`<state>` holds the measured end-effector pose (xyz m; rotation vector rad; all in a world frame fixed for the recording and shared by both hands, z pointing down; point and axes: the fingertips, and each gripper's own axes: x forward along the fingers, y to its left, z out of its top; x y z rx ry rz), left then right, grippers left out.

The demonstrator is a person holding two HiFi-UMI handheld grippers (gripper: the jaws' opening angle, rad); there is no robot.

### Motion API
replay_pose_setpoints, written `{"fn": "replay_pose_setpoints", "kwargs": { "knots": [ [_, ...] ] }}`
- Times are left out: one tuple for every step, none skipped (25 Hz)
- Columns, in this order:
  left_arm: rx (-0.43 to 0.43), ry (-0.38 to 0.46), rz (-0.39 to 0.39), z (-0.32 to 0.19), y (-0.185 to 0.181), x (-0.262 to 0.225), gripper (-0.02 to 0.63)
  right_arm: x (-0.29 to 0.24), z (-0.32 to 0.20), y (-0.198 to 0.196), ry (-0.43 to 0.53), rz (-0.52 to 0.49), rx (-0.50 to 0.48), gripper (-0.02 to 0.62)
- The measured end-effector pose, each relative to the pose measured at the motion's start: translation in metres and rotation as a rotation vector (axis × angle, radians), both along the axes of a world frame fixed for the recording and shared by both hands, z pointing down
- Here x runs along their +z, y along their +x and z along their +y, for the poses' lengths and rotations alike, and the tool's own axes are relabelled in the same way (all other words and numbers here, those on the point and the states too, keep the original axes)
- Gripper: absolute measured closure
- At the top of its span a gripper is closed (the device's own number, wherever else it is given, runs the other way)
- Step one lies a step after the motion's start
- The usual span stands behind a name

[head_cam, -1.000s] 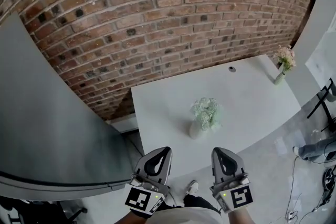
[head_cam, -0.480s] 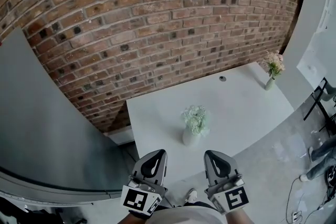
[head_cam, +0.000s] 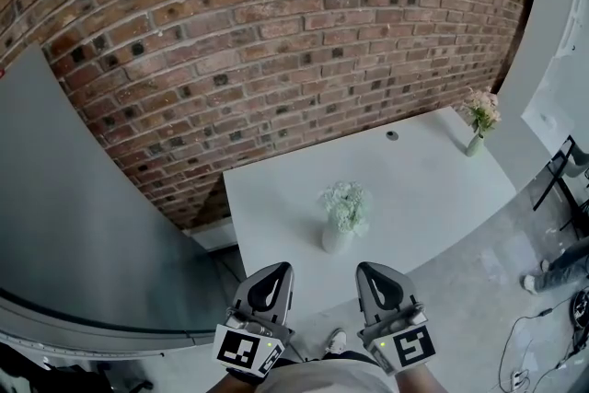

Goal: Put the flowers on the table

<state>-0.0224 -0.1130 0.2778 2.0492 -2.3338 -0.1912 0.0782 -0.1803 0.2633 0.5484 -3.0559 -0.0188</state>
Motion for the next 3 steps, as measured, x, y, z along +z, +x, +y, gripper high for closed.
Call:
{"fn": "replay_pose_setpoints", "kwargs": {
  "knots": [
    [-0.003, -0.004, 0.003, 0.0013, -0.0019, 0.0018, 0.6, 0.0009, 0.0013, -0.0019, -0.002, 0.001, -0.003, 0.58],
    [-0.006, -0.009, 0.006, 0.0026, -0.0038, 0.0035, 0.6, 0.0017, 0.0026, -0.0039, -0.005, 0.002, -0.006, 0.58],
    [-0.009, -0.013, 0.008, 0.0038, -0.0058, 0.0052, 0.6, 0.0025, 0.0038, -0.006, -0.008, 0.003, -0.009, 0.58]
  ]
}}
